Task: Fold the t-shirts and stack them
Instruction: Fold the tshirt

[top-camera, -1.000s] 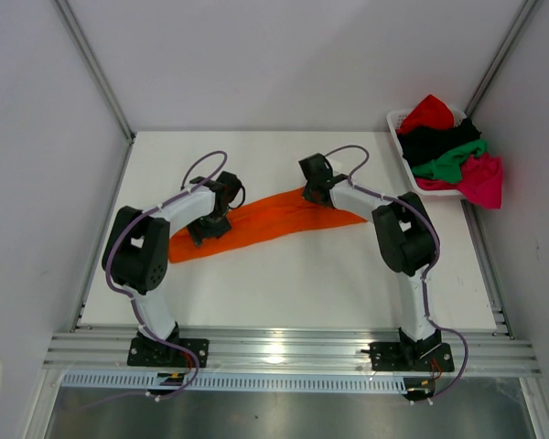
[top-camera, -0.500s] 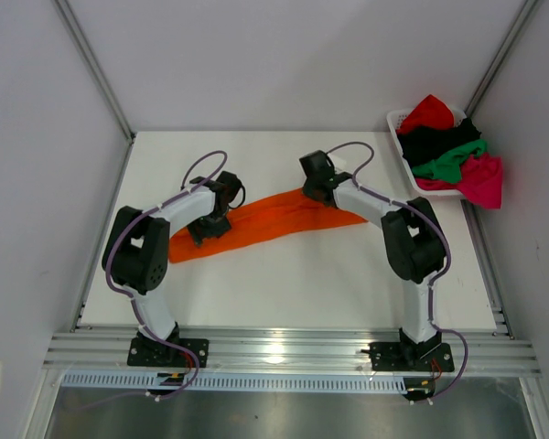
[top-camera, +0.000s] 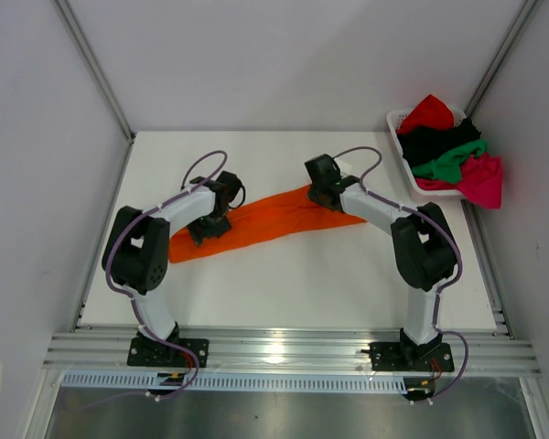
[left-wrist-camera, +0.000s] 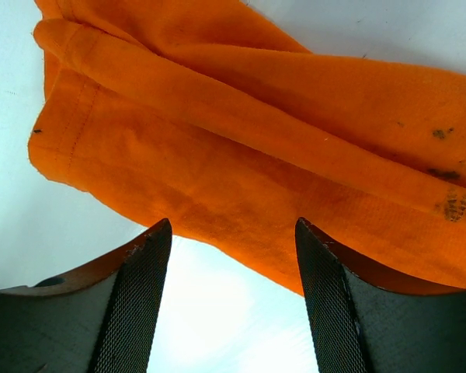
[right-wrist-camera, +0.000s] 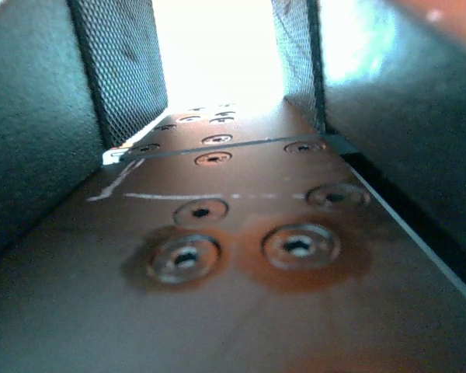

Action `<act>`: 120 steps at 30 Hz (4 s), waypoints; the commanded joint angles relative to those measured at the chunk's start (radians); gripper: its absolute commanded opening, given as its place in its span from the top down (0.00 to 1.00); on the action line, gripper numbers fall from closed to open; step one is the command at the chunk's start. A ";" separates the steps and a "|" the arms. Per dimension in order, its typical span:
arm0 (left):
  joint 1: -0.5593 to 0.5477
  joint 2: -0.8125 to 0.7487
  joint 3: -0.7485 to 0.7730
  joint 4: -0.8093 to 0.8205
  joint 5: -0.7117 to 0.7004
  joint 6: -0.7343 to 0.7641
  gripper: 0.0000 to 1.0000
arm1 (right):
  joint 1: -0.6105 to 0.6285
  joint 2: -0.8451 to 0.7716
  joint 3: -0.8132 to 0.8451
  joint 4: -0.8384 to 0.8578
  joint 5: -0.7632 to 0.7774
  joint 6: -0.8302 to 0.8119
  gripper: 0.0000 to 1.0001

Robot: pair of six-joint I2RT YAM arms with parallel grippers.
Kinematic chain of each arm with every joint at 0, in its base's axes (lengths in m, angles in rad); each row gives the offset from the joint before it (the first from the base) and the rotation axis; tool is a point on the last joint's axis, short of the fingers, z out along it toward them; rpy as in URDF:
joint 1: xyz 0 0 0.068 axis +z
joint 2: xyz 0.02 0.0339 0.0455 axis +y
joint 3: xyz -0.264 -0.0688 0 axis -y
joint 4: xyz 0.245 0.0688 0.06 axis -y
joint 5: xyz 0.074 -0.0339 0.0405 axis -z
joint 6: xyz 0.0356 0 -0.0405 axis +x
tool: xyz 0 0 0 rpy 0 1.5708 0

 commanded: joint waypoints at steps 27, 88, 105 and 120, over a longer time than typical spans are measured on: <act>-0.009 -0.002 0.013 0.019 -0.021 0.003 0.32 | 0.004 0.122 0.012 0.047 -0.049 0.034 0.84; -0.011 -0.011 0.003 0.036 -0.026 0.006 0.31 | 0.016 0.036 0.061 0.004 0.055 -0.046 0.66; -0.012 -0.017 -0.004 0.045 -0.023 0.014 0.32 | 0.004 0.135 0.082 0.047 0.030 -0.064 0.67; -0.012 -0.012 -0.001 0.040 -0.023 0.011 0.31 | 0.032 0.181 0.121 0.095 0.046 -0.288 0.69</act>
